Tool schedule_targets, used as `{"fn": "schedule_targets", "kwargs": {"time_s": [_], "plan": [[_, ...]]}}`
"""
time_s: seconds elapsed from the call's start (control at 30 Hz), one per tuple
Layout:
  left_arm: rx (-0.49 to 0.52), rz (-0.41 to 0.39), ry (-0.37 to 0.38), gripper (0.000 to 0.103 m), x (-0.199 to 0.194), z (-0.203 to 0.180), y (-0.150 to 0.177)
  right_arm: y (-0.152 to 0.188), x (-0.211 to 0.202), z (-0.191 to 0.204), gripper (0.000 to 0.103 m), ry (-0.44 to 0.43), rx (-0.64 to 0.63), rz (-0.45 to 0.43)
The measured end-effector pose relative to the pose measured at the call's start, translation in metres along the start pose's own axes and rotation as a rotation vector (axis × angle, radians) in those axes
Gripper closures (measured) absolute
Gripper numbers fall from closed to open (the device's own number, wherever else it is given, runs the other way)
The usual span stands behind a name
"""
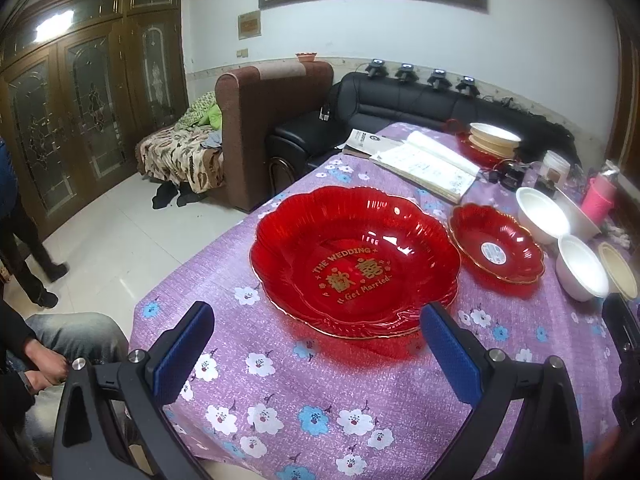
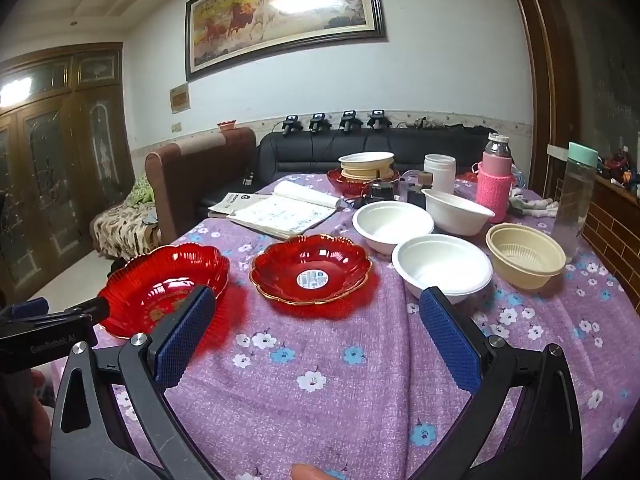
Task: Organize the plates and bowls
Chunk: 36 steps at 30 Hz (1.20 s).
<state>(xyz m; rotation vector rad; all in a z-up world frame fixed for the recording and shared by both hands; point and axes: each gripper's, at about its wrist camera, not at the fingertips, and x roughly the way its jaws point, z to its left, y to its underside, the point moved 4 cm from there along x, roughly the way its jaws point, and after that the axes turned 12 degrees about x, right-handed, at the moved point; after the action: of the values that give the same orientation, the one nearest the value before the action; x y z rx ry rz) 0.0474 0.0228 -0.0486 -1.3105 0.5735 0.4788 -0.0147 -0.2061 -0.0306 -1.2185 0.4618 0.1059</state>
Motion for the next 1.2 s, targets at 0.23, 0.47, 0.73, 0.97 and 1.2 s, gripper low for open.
{"fn": "schedule_targets", "kwargs": {"time_s": [0.23, 0.47, 0.73, 0.97, 1.2], "plan": [[-0.008, 0.004, -0.010, 0.000, 0.001, 0.001, -0.002, 0.000, 0.000, 0.002, 0.000, -0.003, -0.004, 0.011], [-0.026, 0.009, -0.018, 0.000, 0.005, 0.008, -0.001, 0.002, 0.006, 0.007, 0.000, -0.015, -0.014, 0.037], [-0.051, 0.015, -0.023, 0.000, 0.008, 0.020, 0.002, 0.003, 0.012, 0.019, 0.000, -0.024, -0.032, 0.059], [-0.064, 0.018, -0.014, 0.000, 0.008, 0.026, 0.005, 0.004, 0.014, 0.030, 0.000, -0.031, -0.050, 0.065], [-0.070, 0.020, -0.013, 0.000, 0.009, 0.030, 0.007, 0.007, 0.015, 0.035, 0.000, -0.036, -0.042, 0.084]]}}
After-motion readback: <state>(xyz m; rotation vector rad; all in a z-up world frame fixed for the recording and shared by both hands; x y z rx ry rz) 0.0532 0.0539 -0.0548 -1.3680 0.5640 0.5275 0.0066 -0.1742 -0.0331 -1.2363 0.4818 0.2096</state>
